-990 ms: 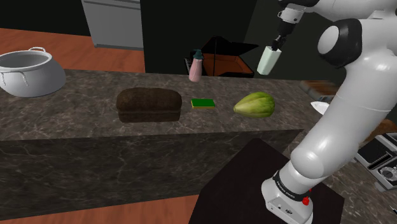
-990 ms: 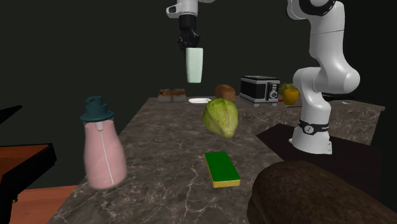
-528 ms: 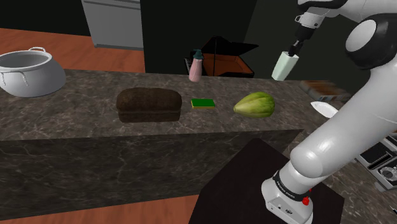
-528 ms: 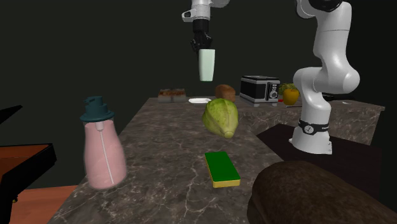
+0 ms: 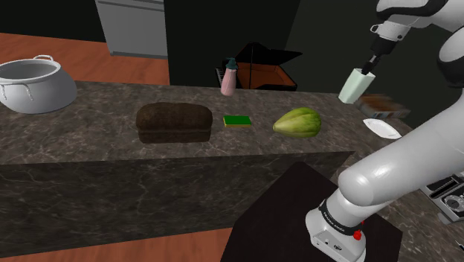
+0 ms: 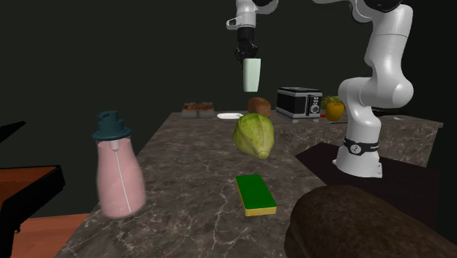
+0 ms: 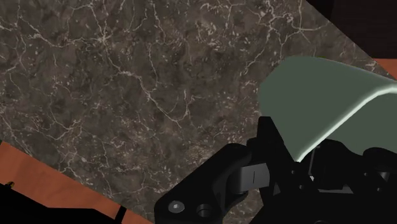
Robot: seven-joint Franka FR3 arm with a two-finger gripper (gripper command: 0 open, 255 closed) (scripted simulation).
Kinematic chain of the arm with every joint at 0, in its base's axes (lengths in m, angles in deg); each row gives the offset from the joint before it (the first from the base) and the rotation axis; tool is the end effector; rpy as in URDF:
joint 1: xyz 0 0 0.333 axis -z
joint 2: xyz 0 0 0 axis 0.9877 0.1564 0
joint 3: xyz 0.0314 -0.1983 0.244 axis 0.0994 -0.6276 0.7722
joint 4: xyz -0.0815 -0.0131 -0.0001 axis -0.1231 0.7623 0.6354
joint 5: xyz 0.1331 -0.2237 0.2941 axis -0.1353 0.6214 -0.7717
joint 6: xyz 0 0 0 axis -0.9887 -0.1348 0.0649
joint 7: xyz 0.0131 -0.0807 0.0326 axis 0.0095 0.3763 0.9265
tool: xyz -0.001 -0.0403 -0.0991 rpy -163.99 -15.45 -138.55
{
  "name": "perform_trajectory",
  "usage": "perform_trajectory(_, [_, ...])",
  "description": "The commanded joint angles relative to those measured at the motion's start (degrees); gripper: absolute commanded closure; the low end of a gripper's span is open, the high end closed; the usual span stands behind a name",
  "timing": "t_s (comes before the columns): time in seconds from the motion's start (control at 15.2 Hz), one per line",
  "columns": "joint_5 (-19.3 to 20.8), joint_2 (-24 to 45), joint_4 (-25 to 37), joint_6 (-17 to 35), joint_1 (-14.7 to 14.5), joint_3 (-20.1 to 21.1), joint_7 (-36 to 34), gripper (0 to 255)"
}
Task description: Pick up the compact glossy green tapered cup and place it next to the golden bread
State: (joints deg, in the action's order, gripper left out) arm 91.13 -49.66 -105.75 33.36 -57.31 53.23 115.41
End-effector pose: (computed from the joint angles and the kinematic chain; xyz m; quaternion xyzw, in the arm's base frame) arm 0.2265 -0.4615 0.5929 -0.9998 -0.0098 -0.0075 0.0134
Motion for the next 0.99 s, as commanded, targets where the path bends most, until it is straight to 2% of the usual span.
perform_trajectory(0.0, [0.95,-1.18,-0.94,0.05,1.08,-1.26,2.2,255])
perform_trajectory(0.46, [4.63,-5.52,-3.24,-0.6,4.83,-5.65,9.52,255])
perform_trajectory(0.92, [6.84,-6.66,-2.37,-1.32,8.04,-11.7,18.51,255])
